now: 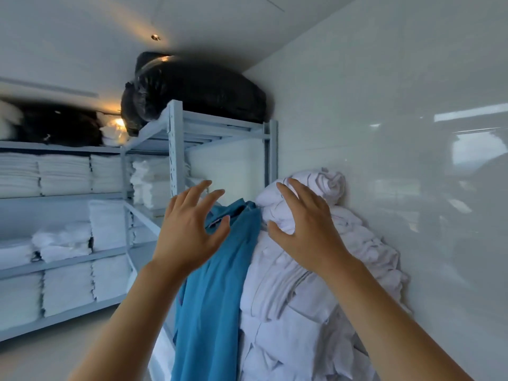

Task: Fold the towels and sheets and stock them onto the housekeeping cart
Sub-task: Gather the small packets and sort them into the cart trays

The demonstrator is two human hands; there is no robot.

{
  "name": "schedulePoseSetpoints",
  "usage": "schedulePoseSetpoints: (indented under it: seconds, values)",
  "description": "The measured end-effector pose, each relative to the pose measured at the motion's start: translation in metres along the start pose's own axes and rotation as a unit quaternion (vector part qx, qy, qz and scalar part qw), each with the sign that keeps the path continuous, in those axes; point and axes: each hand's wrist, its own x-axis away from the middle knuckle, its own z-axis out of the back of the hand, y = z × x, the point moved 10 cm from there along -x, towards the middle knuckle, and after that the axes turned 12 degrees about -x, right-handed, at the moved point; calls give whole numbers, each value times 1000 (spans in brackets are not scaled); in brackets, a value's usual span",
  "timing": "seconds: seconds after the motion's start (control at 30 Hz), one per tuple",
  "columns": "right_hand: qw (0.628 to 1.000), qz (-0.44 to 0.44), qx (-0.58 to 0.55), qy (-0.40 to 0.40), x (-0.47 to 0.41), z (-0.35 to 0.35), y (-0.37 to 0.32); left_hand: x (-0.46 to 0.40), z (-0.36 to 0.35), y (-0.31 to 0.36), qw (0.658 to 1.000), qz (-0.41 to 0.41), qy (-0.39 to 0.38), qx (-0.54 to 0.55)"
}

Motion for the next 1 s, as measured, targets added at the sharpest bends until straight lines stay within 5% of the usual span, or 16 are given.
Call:
schedulePoseSetpoints:
  seconds: [0.5, 1.0]
  values:
    - [991, 72, -109, -14, -97, -239, -135, 53, 45, -293, 982, 118, 3, -149]
    - [971, 90, -216, -53, -160, -455, -184, 105, 31, -463, 943, 229, -2, -239]
